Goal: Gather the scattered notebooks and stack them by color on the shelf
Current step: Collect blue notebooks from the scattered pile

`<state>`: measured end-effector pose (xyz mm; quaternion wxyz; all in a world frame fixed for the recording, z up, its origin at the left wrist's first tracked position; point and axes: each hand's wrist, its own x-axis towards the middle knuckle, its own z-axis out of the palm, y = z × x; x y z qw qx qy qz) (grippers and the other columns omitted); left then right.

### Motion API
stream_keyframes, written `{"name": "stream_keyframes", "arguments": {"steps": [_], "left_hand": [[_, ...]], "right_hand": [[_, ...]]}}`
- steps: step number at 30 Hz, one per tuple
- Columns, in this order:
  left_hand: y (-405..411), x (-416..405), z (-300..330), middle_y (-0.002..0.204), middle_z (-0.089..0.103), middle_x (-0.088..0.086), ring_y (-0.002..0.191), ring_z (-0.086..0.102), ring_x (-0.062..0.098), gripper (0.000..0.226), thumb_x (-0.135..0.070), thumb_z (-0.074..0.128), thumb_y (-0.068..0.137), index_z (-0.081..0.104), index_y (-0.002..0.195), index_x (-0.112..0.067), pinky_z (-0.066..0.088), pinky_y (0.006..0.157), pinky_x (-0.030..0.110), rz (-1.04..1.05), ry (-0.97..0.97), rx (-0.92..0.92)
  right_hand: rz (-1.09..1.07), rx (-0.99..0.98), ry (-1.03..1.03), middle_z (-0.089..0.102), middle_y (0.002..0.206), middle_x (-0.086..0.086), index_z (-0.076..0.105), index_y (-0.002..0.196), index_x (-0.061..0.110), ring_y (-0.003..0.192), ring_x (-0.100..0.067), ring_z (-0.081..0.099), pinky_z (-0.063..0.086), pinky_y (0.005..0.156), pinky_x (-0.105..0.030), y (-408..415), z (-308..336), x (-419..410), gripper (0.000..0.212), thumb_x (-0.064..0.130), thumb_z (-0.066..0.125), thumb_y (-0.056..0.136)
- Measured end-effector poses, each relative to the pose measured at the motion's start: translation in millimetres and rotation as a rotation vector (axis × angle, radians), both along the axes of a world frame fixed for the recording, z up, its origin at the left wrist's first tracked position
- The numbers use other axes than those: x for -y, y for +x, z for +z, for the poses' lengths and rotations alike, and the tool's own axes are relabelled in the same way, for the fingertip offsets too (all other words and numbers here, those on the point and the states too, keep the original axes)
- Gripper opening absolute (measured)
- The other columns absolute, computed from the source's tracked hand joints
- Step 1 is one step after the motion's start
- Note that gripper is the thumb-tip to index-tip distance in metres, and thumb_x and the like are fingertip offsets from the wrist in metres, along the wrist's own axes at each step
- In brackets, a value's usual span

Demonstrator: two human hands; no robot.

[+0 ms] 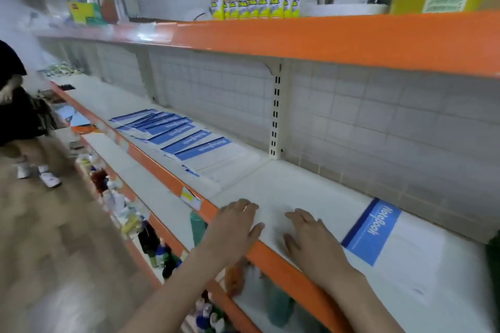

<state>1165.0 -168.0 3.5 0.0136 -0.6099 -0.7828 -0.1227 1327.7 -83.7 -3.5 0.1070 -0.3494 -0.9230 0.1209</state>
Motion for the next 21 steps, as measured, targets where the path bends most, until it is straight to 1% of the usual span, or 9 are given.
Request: {"name": "stream_keyframes", "arguments": {"steps": [3,8,13,16,19,21], "left_hand": [[-40,19,3,0.150,0.034,0.000,0.134,0.037,0.020,0.053,-0.045,0.031,0.100,0.031,0.146,-0.019,0.030,0.110,0.033,0.044,-0.054,-0.077],[-100,57,-2,0.151,0.032,-0.001,0.136,0.034,0.018,0.052,-0.045,0.031,0.100,0.029,0.147,-0.022,0.030,0.111,0.031,0.107,-0.071,-0.066],[-144,78,-5,0.153,0.029,0.002,0.137,0.032,0.021,0.055,-0.047,0.030,0.100,0.027,0.147,-0.020,0.028,0.111,0.035,0.155,-0.109,-0.093],[-164,83,-6,0.153,0.029,0.002,0.138,0.031,0.022,0.055,-0.048,0.032,0.099,0.027,0.147,-0.020,0.027,0.112,0.036,0.154,-0.100,-0.079],[-186,84,-11,0.154,0.027,0.002,0.139,0.029,0.021,0.057,-0.049,0.030,0.099,0.024,0.148,-0.021,0.025,0.113,0.036,0.159,-0.096,-0.072],[-201,83,-14,0.154,0.027,0.001,0.140,0.028,0.021,0.057,-0.050,0.029,0.099,0.023,0.148,-0.022,0.025,0.113,0.036,0.164,-0.090,-0.060]], "right_hand": [[0.041,-0.005,-0.013,0.026,0.154,-0.001,0.026,0.147,0.023,0.139,-0.017,0.030,0.014,0.116,-0.031,-45,-2,7,0.051,0.032,0.038,0.098],[0.089,-0.020,-0.001,0.027,0.153,0.001,0.028,0.146,0.023,0.140,-0.014,0.027,0.016,0.114,-0.030,-113,-7,22,0.049,0.036,0.034,0.099],[0.120,-0.044,-0.034,0.034,0.147,0.003,0.035,0.140,0.023,0.132,-0.018,0.038,0.022,0.110,-0.030,-163,-9,41,0.041,0.035,0.035,0.100],[0.121,-0.055,-0.029,0.039,0.142,0.004,0.039,0.137,0.023,0.124,-0.019,0.044,0.029,0.104,-0.029,-184,-7,45,0.038,0.033,0.035,0.100],[0.134,-0.088,-0.044,0.040,0.141,0.006,0.040,0.137,0.025,0.121,-0.017,0.046,0.031,0.101,-0.026,-203,-5,43,0.039,0.032,0.038,0.099],[0.143,-0.109,-0.061,0.040,0.142,0.006,0.041,0.138,0.025,0.122,-0.015,0.046,0.033,0.102,-0.027,-218,-6,40,0.039,0.031,0.039,0.099]]}}
